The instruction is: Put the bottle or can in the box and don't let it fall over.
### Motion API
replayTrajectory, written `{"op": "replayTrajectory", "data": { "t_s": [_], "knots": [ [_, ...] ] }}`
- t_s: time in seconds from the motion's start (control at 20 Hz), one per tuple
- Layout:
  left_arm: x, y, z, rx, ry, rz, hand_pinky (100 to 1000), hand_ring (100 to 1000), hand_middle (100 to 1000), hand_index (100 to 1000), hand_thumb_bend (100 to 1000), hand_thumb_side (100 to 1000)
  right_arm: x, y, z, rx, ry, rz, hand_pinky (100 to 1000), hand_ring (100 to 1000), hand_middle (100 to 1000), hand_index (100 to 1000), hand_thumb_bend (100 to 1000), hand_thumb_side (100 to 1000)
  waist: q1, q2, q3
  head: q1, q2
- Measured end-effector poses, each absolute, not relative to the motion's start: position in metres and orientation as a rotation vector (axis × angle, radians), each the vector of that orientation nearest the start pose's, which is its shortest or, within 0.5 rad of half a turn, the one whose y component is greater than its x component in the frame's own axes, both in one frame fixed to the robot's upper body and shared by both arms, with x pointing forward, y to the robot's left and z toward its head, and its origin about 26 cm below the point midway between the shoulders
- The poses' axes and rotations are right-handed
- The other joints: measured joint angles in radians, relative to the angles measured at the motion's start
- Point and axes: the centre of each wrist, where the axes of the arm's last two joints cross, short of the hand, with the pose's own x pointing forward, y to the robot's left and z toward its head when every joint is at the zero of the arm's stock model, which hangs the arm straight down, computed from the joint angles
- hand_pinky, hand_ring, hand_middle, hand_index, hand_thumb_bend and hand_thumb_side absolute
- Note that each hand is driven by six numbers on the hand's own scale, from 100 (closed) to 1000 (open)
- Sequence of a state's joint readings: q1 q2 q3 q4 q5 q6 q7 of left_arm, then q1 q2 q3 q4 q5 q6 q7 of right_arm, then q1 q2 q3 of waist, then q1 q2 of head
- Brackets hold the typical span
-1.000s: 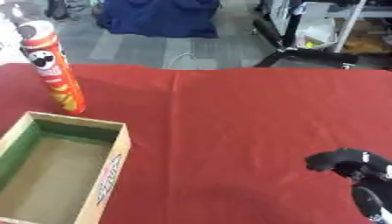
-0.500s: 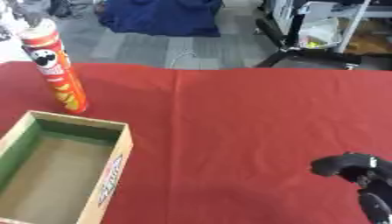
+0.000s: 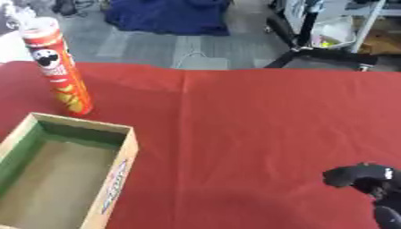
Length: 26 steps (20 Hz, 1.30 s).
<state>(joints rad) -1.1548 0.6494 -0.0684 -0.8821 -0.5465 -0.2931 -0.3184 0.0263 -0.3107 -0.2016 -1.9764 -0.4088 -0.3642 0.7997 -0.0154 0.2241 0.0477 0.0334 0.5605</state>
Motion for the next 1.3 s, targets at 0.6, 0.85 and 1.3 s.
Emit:
{"op": "replayTrajectory", "data": {
  "t_s": [0.6,0.85,1.3],
  "knots": [
    [0.4736,0.3487,0.3357,0.954,-1.819,-1.156,935,1000,994,942,219,1000,0.2555,-0.3363,0.1264,0.363,-2.237,0.871,787,805,647,817,100,470,0.006,0.031,-0.014,0.029,-0.018],
    [0.4738,0.3498,0.3368,0.976,-1.813,-1.144,941,1000,996,943,223,997,0.2558,-0.3359,0.1266,0.355,-2.233,0.88,787,805,647,817,100,470,0.006,0.041,-0.02,0.041,-0.026],
    [0.4741,0.3512,0.3361,1.003,-1.796,-1.153,960,1000,989,943,229,1000,0.257,-0.3341,0.1271,0.344,-2.234,0.889,787,805,647,817,100,470,0.006,0.053,-0.022,0.047,-0.031]
  ]
}}
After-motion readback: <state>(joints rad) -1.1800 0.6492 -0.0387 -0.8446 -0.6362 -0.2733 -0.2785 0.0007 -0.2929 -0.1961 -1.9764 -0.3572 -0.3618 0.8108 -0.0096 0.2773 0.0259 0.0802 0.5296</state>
